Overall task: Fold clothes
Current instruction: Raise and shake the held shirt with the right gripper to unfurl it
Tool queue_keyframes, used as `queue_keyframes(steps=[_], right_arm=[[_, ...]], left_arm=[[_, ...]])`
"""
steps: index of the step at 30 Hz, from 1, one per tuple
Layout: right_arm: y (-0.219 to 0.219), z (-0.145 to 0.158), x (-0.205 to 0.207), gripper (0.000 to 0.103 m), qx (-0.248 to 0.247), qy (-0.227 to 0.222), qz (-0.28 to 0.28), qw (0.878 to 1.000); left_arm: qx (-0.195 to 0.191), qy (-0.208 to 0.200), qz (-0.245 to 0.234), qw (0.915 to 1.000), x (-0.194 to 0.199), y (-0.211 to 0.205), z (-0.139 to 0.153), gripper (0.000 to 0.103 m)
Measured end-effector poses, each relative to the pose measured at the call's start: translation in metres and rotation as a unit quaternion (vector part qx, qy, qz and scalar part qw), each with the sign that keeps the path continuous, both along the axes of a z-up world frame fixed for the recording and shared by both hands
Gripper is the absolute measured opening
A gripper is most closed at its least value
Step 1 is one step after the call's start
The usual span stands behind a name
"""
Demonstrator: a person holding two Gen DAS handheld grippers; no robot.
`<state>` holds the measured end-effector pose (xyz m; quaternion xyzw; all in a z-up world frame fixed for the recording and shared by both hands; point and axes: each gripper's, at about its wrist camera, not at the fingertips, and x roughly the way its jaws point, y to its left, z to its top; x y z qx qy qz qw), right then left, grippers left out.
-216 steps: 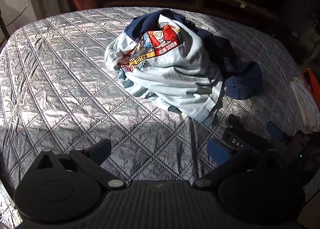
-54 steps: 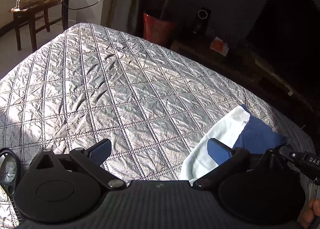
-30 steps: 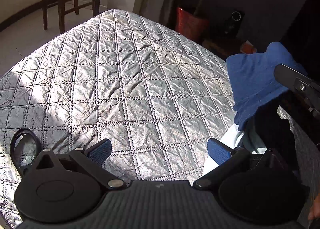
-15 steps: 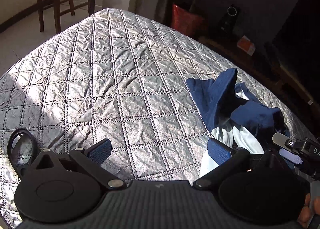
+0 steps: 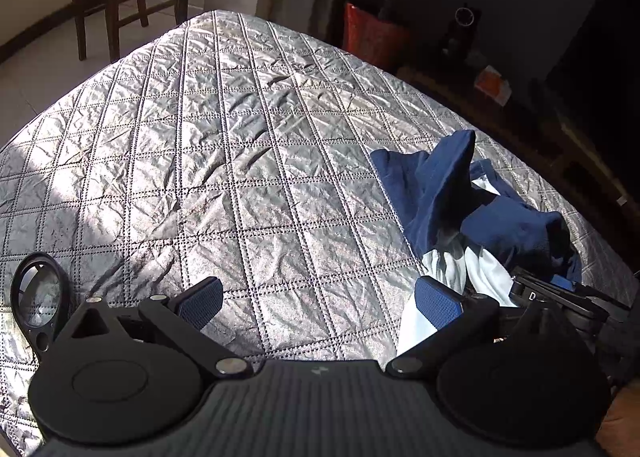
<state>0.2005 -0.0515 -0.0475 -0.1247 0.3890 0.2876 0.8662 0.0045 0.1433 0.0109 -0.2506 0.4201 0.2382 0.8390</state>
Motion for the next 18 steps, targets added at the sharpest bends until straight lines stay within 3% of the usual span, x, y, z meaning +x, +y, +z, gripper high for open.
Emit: queue_keyframes(steps=[5,7,8,9,11,16,18], right_arm=[[-0.034,0.024,-0.016,0.001,0.062,-0.021,-0.016,0.998],[-0.036,0.033,-0.023,0.002,0.043,-0.052,0.014,0.998],[-0.031,0.035,-0.028,0.011,0.009,-0.078,0.033,0.996],[-0.025,0.034,-0.032,0.032,-0.025,-0.102,0.053,0.993],[-0.016,0.029,-0.037,0.049,-0.068,-0.129,0.089,0.985],[-0.014,0.007,-0.039,0.058,-0.148,-0.142,0.133,0.970],[-0.023,0.004,-0.046,0.063,-0.140,-0.137,0.150,0.969]], left_arm=[[0.002,0.006,-0.010,0.9999,0.000,0.000,0.000,0.102],[-0.001,0.005,-0.007,1.0000,-0.001,0.002,0.000,0.102],[-0.002,0.004,-0.006,1.0000,-0.001,0.002,0.000,0.102],[-0.002,0.004,-0.006,1.0000,-0.002,0.002,0.000,0.102],[-0.004,0.006,-0.007,1.0000,-0.002,0.002,-0.002,0.102],[-0.004,0.012,-0.018,0.9997,0.000,0.001,-0.004,0.102],[-0.006,0.013,-0.023,0.9996,0.000,0.001,-0.003,0.102]])
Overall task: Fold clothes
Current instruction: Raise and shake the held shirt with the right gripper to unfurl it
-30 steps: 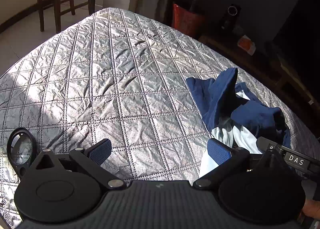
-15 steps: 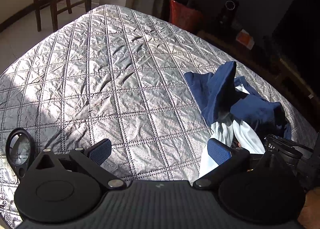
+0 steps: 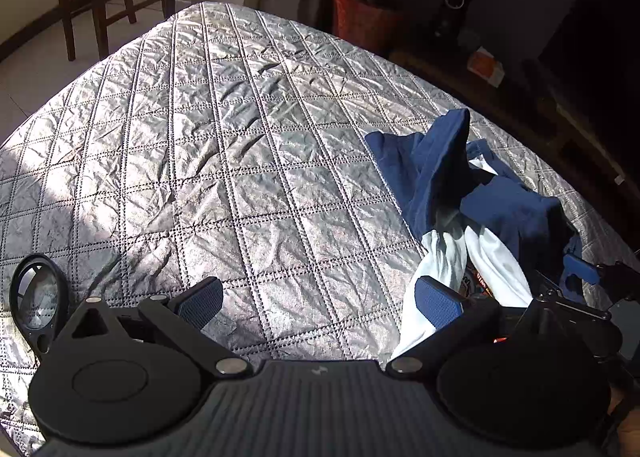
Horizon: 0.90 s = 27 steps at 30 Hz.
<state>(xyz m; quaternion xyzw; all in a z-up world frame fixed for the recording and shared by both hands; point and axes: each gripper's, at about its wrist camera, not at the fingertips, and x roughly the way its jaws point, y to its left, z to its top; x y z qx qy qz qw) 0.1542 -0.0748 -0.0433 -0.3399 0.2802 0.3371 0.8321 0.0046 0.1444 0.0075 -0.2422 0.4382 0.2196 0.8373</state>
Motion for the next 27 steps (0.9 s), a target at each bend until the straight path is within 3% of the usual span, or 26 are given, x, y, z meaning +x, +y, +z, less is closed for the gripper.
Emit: queue_keyframes(steps=[3,5,8,10,11,15,20,22,23,25,26,27], right_arm=[[-0.006,-0.008,-0.014,0.070,0.002,0.019,0.029,0.999],[-0.002,-0.016,-0.018,0.070,-0.017,0.006,0.037,0.999],[0.006,-0.017,-0.009,0.069,-0.006,-0.001,0.020,1.000],[0.009,-0.017,0.002,0.040,-0.004,0.015,0.002,1.000],[0.009,-0.015,0.007,0.004,0.004,0.025,-0.011,1.000],[-0.008,0.008,0.020,0.002,0.073,0.068,-0.068,0.993],[-0.008,0.059,0.044,0.002,0.170,0.082,-0.135,0.973],[0.019,0.092,0.047,0.002,0.204,0.063,-0.111,0.971],[0.036,0.115,0.037,0.004,0.237,0.050,-0.058,0.968],[0.062,0.147,0.018,0.023,0.266,0.014,0.013,0.964],[0.073,0.160,0.009,0.067,0.272,-0.006,0.039,0.961],[0.076,0.165,0.006,0.097,0.278,-0.014,0.042,0.960]], left_arm=[[0.003,0.000,-0.013,0.9999,0.000,-0.001,0.002,0.102],[0.006,0.004,-0.024,0.9997,0.002,-0.004,0.001,0.102],[0.009,0.010,-0.041,0.9991,0.004,-0.010,-0.001,0.102],[0.010,0.014,-0.051,0.9986,0.006,-0.014,-0.003,0.102],[0.011,0.015,-0.054,0.9984,0.007,-0.015,-0.003,0.102],[0.013,0.013,-0.053,0.9984,0.009,-0.014,-0.001,0.102],[0.013,0.014,-0.047,0.9987,0.006,-0.012,0.000,0.102],[0.016,0.017,-0.050,0.9985,0.006,-0.014,0.000,0.102],[0.017,0.019,-0.053,0.9983,0.006,-0.015,-0.001,0.102],[0.017,0.021,-0.060,0.9978,0.008,-0.019,-0.002,0.102],[0.019,0.022,-0.063,0.9976,0.009,-0.020,-0.003,0.102],[0.020,0.023,-0.064,0.9975,0.010,-0.021,-0.003,0.102]])
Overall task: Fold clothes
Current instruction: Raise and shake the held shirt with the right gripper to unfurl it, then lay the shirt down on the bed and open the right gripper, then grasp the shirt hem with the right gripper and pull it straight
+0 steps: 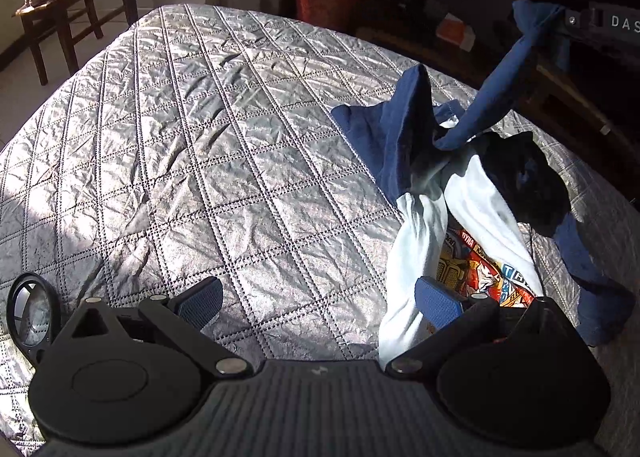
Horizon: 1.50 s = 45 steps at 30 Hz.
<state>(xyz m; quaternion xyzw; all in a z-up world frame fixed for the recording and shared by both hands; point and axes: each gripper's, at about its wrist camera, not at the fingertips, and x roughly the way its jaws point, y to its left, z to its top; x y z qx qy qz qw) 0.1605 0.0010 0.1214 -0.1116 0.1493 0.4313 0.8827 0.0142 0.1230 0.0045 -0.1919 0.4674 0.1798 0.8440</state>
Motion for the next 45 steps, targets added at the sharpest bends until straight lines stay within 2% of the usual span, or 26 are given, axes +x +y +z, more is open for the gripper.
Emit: queue_keyframes(steps=[1,3,5,7,8,9,13,14,15,17,20,24,25,26,27,28,29,30,32,37,39,41,43,45], right_arm=[[-0.003,-0.002,0.001,0.097,0.005,0.003,-0.013,1.000],[-0.020,-0.022,0.007,0.093,-0.014,0.057,-0.049,0.997],[-0.038,-0.056,0.011,0.093,-0.058,0.101,-0.102,0.988],[-0.052,-0.089,0.013,0.085,-0.087,0.160,-0.133,0.974],[-0.056,-0.101,0.012,0.075,-0.090,0.182,-0.136,0.970],[-0.057,-0.110,0.010,0.070,-0.087,0.198,-0.131,0.967],[-0.043,-0.135,0.007,0.070,-0.118,0.224,-0.118,0.960],[-0.045,-0.139,0.008,0.060,-0.123,0.228,-0.120,0.958],[-0.052,-0.141,0.009,0.012,-0.126,0.232,-0.127,0.956],[-0.066,-0.147,0.011,0.004,-0.132,0.239,-0.139,0.952],[-0.121,-0.145,0.012,0.003,-0.135,0.229,-0.209,0.941],[-0.192,-0.147,-0.009,0.006,-0.177,0.186,-0.311,0.915],[-0.206,-0.150,-0.015,0.013,-0.188,0.184,-0.339,0.903],[-0.218,-0.154,-0.020,0.042,-0.197,0.189,-0.369,0.889],[-0.230,-0.154,-0.026,0.064,-0.188,0.202,-0.395,0.876],[-0.240,-0.152,-0.037,0.070,-0.159,0.220,-0.411,0.870],[-0.247,-0.148,-0.050,0.079,-0.130,0.231,-0.413,0.871],[-0.252,-0.145,-0.064,0.084,-0.107,0.237,-0.408,0.875],[-0.249,-0.141,-0.096,0.084,-0.093,0.239,-0.391,0.884],[-0.233,-0.140,-0.172,0.086,-0.089,0.258,-0.307,0.912],[-0.222,-0.135,-0.201,0.086,-0.103,0.233,-0.278,0.926],[-0.209,-0.121,-0.225,0.086,-0.106,0.183,-0.244,0.946],[-0.195,-0.112,-0.243,0.082,-0.103,0.157,-0.185,0.965],[-0.171,-0.112,-0.256,0.061,-0.139,0.128,-0.117,0.975]], left_arm=[[0.001,0.001,-0.001,1.0000,0.001,-0.001,0.000,0.102],[-0.002,0.000,-0.003,1.0000,0.001,-0.002,0.000,0.102],[-0.004,-0.003,-0.004,1.0000,-0.001,-0.001,0.001,0.102],[-0.003,-0.006,-0.003,1.0000,-0.002,0.001,0.003,0.102],[-0.003,-0.006,-0.002,1.0000,-0.003,0.002,0.003,0.102],[-0.003,-0.007,-0.001,1.0000,-0.003,0.003,0.003,0.102],[0.003,-0.001,-0.004,1.0000,-0.002,0.001,0.000,0.102],[0.004,0.000,-0.006,1.0000,-0.001,0.000,0.000,0.102],[0.004,0.001,-0.007,1.0000,0.000,-0.002,0.000,0.102],[0.006,0.001,-0.012,0.9999,0.002,-0.004,0.000,0.102],[0.004,0.000,-0.025,0.9997,0.005,-0.008,0.000,0.102],[0.005,-0.004,-0.040,0.9992,0.007,-0.013,0.001,0.102],[0.006,-0.005,-0.046,0.9989,0.008,-0.016,0.002,0.102],[0.007,-0.005,-0.054,0.9985,0.009,-0.019,0.001,0.102],[0.009,-0.006,-0.061,0.9981,0.009,-0.023,0.002,0.102],[0.011,-0.008,-0.069,0.9976,0.010,-0.027,0.002,0.102],[0.011,-0.010,-0.073,0.9972,0.009,-0.031,0.002,0.102],[0.012,-0.013,-0.076,0.9970,0.007,-0.034,0.002,0.102],[0.012,-0.019,-0.083,0.9963,0.004,-0.041,0.002,0.102],[0.005,-0.024,-0.109,0.9938,-0.016,-0.059,0.002,0.102],[0.012,-0.015,-0.124,0.9921,-0.028,-0.068,0.002,0.102],[0.028,-0.001,-0.136,0.9903,-0.041,-0.077,0.004,0.102],[0.038,-0.002,-0.132,0.9905,-0.060,-0.076,0.008,0.102],[0.040,-0.008,-0.120,0.9919,-0.079,-0.073,0.014,0.102]])
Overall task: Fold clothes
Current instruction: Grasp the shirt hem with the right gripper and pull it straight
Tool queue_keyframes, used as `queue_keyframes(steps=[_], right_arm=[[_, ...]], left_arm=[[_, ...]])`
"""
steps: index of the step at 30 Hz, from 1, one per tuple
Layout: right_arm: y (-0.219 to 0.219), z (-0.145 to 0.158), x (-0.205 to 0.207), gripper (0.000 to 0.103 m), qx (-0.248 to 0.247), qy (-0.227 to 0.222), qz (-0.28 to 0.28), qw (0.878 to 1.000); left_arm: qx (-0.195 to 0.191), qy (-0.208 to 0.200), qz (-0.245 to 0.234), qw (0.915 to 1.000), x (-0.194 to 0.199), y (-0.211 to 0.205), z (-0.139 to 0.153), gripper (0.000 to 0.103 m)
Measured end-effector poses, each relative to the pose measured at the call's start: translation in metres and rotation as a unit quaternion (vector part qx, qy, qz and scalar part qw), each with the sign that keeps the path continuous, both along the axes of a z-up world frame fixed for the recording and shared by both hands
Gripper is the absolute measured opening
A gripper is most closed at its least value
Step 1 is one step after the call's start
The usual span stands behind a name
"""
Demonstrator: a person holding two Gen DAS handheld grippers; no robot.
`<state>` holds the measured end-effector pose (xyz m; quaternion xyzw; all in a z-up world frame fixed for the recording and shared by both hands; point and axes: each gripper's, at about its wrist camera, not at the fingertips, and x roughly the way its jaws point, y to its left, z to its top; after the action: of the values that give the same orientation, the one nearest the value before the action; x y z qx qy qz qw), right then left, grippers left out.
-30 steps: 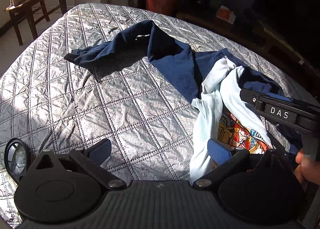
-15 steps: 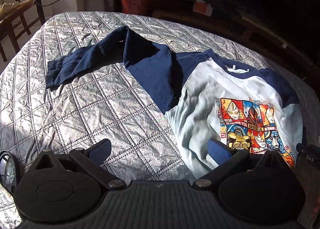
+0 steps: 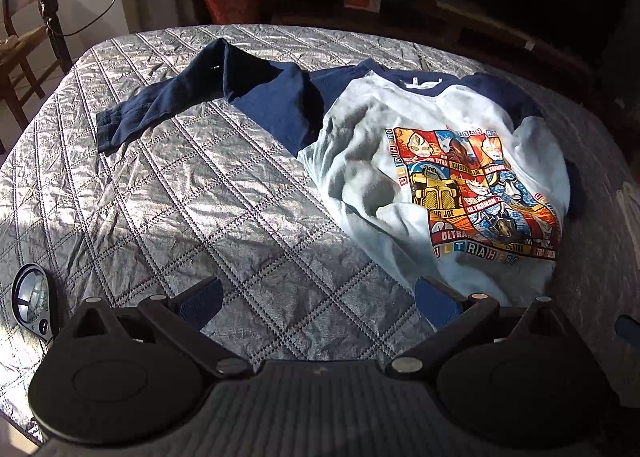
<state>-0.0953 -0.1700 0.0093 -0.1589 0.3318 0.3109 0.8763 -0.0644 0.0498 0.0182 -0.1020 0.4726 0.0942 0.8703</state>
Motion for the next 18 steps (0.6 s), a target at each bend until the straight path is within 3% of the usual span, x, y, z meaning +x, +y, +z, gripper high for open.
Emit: queue_keyframes(steps=[2,3,5,7,10,11,12,13,14,17,18], right_arm=[[0.023,-0.008,-0.012,0.045,-0.035,-0.015,0.063,0.997],[0.031,-0.013,-0.013,0.045,-0.042,-0.008,0.072,0.996],[0.044,-0.024,-0.010,0.047,-0.056,0.007,0.067,0.996],[0.052,-0.037,-0.001,0.057,-0.083,0.013,0.040,0.996],[0.053,-0.057,0.014,0.057,-0.084,0.051,0.009,0.995],[0.050,-0.059,0.017,0.053,-0.079,0.055,0.001,0.995],[0.047,-0.057,0.018,0.033,-0.075,0.055,-0.007,0.996],[0.044,-0.056,0.020,0.019,-0.072,0.055,-0.015,0.996],[0.039,-0.052,0.022,0.013,-0.064,0.058,-0.023,0.996],[0.015,-0.034,0.031,0.016,-0.036,0.080,-0.068,0.994],[0.004,-0.029,0.035,0.028,-0.015,0.106,-0.088,0.990]], left_arm=[[0.009,-0.004,0.014,0.9999,-0.014,0.002,0.006,0.102],[0.018,-0.011,0.023,0.9995,-0.021,0.003,0.011,0.102],[0.033,-0.024,0.039,0.9984,-0.033,0.005,0.020,0.102],[0.038,-0.037,0.055,0.9971,-0.045,0.010,0.028,0.102],[0.011,-0.042,0.073,0.9964,-0.054,0.023,0.033,0.102],[0.006,-0.042,0.076,0.9962,-0.056,0.026,0.033,0.102],[0.002,-0.042,0.080,0.9959,-0.057,0.028,0.034,0.102],[0.001,-0.042,0.080,0.9959,-0.059,0.029,0.035,0.102],[0.002,-0.041,0.079,0.9960,-0.060,0.029,0.035,0.102],[0.000,-0.031,0.055,0.9980,-0.060,0.022,0.034,0.102],[-0.002,-0.028,0.043,0.9987,-0.060,0.018,0.034,0.102]])
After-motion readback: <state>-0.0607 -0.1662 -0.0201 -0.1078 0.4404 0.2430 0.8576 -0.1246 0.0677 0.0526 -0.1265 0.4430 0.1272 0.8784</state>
